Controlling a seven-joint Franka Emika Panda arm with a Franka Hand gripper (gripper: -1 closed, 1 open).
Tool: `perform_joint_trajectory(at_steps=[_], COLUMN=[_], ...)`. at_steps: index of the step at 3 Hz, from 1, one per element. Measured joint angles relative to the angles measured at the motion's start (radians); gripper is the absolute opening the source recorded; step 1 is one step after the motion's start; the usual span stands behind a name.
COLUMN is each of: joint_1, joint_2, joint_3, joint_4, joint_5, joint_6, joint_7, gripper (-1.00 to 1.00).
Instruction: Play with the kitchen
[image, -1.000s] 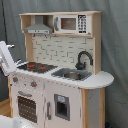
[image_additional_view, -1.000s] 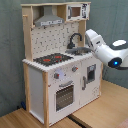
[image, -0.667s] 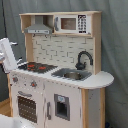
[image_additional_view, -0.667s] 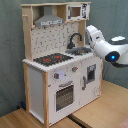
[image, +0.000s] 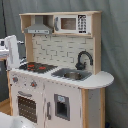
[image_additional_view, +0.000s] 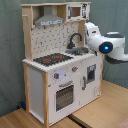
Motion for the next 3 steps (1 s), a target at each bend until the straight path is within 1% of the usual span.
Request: perform_joint_trajectory(at_steps=[1,3], joint_1=[-0.055,-0.165], joint_2=[0.021,0.087], joint_3=[0.008,0.030], joint_4=[0.045,0.149], joint_5=[0.084,0.234], joint_6=[-0.001,-0.015], joint_7=[-0.009,-0.018], gripper=[1.00,1.00])
